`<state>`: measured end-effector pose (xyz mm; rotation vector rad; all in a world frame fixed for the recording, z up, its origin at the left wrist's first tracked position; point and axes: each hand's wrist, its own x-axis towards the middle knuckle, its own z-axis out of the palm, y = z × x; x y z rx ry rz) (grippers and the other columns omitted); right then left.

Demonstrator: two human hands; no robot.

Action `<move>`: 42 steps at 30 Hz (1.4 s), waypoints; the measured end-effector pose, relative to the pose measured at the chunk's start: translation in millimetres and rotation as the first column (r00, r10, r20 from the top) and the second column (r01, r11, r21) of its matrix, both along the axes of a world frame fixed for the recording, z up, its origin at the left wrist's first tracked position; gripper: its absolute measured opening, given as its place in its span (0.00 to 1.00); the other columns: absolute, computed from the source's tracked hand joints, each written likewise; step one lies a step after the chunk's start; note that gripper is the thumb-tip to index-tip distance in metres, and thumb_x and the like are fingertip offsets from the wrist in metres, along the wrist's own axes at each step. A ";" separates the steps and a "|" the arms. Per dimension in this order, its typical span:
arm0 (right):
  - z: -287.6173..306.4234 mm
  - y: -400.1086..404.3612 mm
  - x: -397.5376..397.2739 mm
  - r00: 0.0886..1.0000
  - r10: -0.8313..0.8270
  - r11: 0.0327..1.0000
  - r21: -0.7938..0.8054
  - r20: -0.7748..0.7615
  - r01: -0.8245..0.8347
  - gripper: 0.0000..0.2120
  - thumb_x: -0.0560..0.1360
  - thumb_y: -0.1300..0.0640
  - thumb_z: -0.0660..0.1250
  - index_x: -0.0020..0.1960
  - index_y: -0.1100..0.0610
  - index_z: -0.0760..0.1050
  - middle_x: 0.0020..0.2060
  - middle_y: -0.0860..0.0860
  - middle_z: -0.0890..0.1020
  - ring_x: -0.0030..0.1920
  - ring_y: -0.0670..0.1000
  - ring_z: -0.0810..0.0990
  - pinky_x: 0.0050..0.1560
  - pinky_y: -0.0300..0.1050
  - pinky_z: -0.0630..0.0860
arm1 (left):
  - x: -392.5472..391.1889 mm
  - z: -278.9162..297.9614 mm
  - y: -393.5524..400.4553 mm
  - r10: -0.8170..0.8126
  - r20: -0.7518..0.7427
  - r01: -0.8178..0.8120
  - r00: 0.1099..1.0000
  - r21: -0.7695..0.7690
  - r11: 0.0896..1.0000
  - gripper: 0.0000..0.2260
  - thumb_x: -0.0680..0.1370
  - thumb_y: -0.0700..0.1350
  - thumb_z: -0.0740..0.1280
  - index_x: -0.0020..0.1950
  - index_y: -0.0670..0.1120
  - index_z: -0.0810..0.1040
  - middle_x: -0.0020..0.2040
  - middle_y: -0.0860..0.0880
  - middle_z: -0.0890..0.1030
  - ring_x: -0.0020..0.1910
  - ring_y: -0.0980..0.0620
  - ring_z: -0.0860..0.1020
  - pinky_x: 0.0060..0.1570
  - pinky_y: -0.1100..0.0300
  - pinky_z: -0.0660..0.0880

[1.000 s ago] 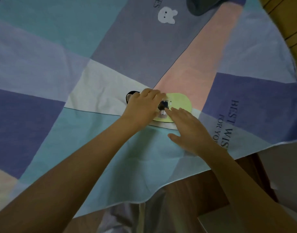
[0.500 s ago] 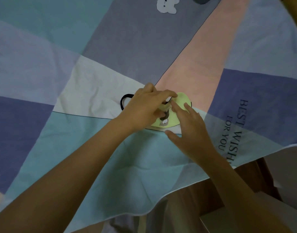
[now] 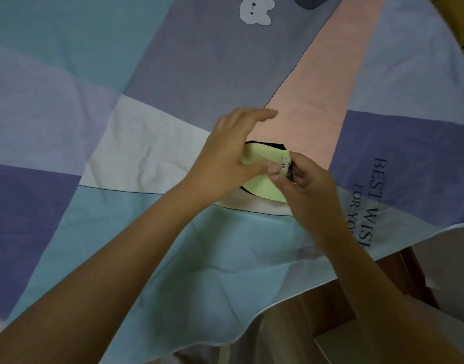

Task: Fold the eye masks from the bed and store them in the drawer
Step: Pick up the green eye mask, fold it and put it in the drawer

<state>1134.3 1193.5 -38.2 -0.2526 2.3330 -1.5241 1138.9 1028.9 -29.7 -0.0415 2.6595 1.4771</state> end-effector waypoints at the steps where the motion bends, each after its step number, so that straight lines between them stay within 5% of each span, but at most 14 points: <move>1: 0.2 0.0 -2.3 1.000 -0.002 1.000 -0.007 -0.011 0.002 0.17 0.74 0.66 0.68 0.55 0.45 0.76 0.45 0.43 0.82 0.47 0.48 0.83 0.51 0.44 0.80 | -0.9 -1.0 -3.7 -0.016 0.108 0.015 0.994 0.015 1.000 0.24 0.69 0.50 0.75 0.63 0.52 0.74 0.56 0.55 0.77 0.54 0.56 0.74 0.56 0.63 0.70; 5: 3.5 -1.8 -8.1 0.983 -0.166 0.979 -0.109 0.078 0.174 0.15 0.72 0.65 0.71 0.57 0.55 0.76 0.43 0.46 0.83 0.43 0.42 0.82 0.47 0.36 0.79 | -1.3 -5.9 -11.8 -0.012 0.303 -0.003 0.953 0.049 0.999 0.10 0.71 0.47 0.75 0.45 0.46 0.76 0.36 0.54 0.76 0.35 0.53 0.75 0.35 0.63 0.70; 7: 3.7 -3.4 -8.5 0.920 -0.303 0.912 -0.204 0.250 0.356 0.16 0.72 0.64 0.71 0.58 0.56 0.75 0.42 0.50 0.84 0.43 0.44 0.83 0.46 0.39 0.81 | 0.3 -8.6 -12.6 0.132 0.342 -0.208 0.930 0.195 0.959 0.13 0.69 0.47 0.76 0.47 0.43 0.78 0.41 0.48 0.81 0.40 0.48 0.80 0.41 0.58 0.76; 9: 3.2 -5.4 -8.7 0.853 -0.337 0.873 -0.206 0.400 0.442 0.14 0.72 0.62 0.71 0.57 0.56 0.76 0.44 0.51 0.85 0.44 0.47 0.84 0.44 0.39 0.81 | 2.1 -7.8 -12.7 0.260 0.438 -0.438 0.860 0.376 0.816 0.16 0.70 0.47 0.75 0.54 0.43 0.78 0.48 0.44 0.84 0.47 0.45 0.83 0.46 0.49 0.81; 12: 1.1 -12.6 -5.2 0.857 -0.219 0.938 -0.140 0.467 0.316 0.08 0.71 0.62 0.72 0.50 0.58 0.80 0.40 0.50 0.86 0.42 0.46 0.83 0.45 0.38 0.79 | 2.9 -6.0 -7.8 0.273 0.564 -0.592 0.779 0.521 0.614 0.13 0.74 0.41 0.71 0.58 0.43 0.77 0.52 0.45 0.84 0.48 0.49 0.83 0.46 0.54 0.81; 17: 4.5 -24.8 1.9 0.903 -0.083 0.979 -0.134 0.421 0.152 0.02 0.69 0.64 0.73 0.40 0.59 0.82 0.30 0.52 0.84 0.33 0.46 0.81 0.39 0.33 0.77 | 0.2 -8.2 -2.6 0.338 0.594 -0.678 0.730 0.568 0.467 0.15 0.72 0.35 0.71 0.58 0.42 0.77 0.50 0.46 0.83 0.45 0.51 0.83 0.43 0.59 0.80; 21: 8.4 -21.1 -4.6 0.810 -0.031 0.900 -0.336 0.585 0.277 0.10 0.72 0.54 0.67 0.33 0.54 0.79 0.29 0.49 0.81 0.34 0.46 0.80 0.45 0.40 0.76 | 1.9 -22.0 -6.9 0.558 0.476 -0.731 0.680 0.375 0.570 0.20 0.69 0.38 0.75 0.58 0.43 0.75 0.53 0.47 0.82 0.51 0.49 0.81 0.53 0.48 0.79; 24: 6.6 -12.6 -14.5 0.712 -0.074 0.668 -0.496 0.698 0.555 0.16 0.76 0.50 0.59 0.60 0.52 0.76 0.59 0.48 0.81 0.58 0.46 0.80 0.63 0.49 0.74 | 9.1 -24.4 1.8 0.537 0.448 -0.687 0.715 0.305 0.660 0.19 0.69 0.38 0.75 0.55 0.50 0.72 0.51 0.51 0.80 0.53 0.49 0.79 0.55 0.46 0.77; 25: 2.8 -7.7 -17.3 0.730 -0.112 0.694 -0.472 0.674 0.544 0.22 0.77 0.47 0.58 0.69 0.52 0.69 0.67 0.49 0.75 0.65 0.48 0.75 0.68 0.53 0.70 | 10.4 -24.0 3.8 0.532 0.444 -0.680 0.721 0.310 0.664 0.19 0.70 0.38 0.74 0.55 0.51 0.72 0.51 0.51 0.80 0.53 0.50 0.79 0.55 0.47 0.77; 27: -5.7 -0.9 -18.6 0.834 -0.144 0.916 -0.246 0.533 0.316 0.31 0.76 0.38 0.57 0.75 0.49 0.58 0.74 0.49 0.64 0.73 0.48 0.65 0.73 0.56 0.62 | 11.1 -21.6 3.6 0.544 0.446 -0.700 0.711 0.372 0.610 0.19 0.70 0.37 0.73 0.59 0.48 0.73 0.54 0.50 0.80 0.53 0.50 0.79 0.57 0.48 0.77; 30: -10.8 -1.6 -13.1 0.838 -0.146 0.989 0.044 0.526 0.144 0.34 0.73 0.34 0.58 0.75 0.44 0.55 0.74 0.44 0.64 0.73 0.47 0.63 0.73 0.57 0.60 | 8.3 -15.6 -1.9 0.564 0.465 -0.730 0.682 0.486 0.482 0.20 0.72 0.36 0.72 0.63 0.45 0.73 0.56 0.47 0.81 0.54 0.49 0.80 0.57 0.47 0.77; 34: -8.2 -5.5 -8.1 0.924 -0.044 0.987 -0.129 0.379 0.099 0.29 0.74 0.58 0.67 0.72 0.48 0.62 0.70 0.42 0.70 0.67 0.39 0.69 0.68 0.45 0.67 | 6.3 -8.2 -4.2 0.498 0.459 -0.677 0.736 0.510 0.530 0.22 0.68 0.40 0.74 0.61 0.44 0.74 0.55 0.46 0.82 0.53 0.47 0.81 0.53 0.46 0.79; 37: -7.9 -12.8 -10.4 0.958 0.047 0.981 -0.196 0.283 0.010 0.34 0.67 0.62 0.67 0.69 0.43 0.62 0.64 0.35 0.72 0.64 0.31 0.69 0.61 0.34 0.67 | 8.7 -2.2 -2.8 0.419 0.481 -0.634 0.771 0.509 0.582 0.22 0.68 0.39 0.75 0.61 0.44 0.75 0.54 0.45 0.82 0.52 0.47 0.81 0.49 0.47 0.80; 42: -7.1 -19.6 -14.0 0.959 -0.015 0.949 -0.297 0.283 0.103 0.27 0.68 0.63 0.68 0.66 0.51 0.70 0.60 0.50 0.80 0.60 0.49 0.78 0.60 0.45 0.74 | 9.0 4.1 -7.7 0.395 0.493 -0.628 0.775 0.531 0.568 0.18 0.71 0.36 0.72 0.60 0.43 0.76 0.53 0.46 0.82 0.51 0.48 0.82 0.40 0.59 0.80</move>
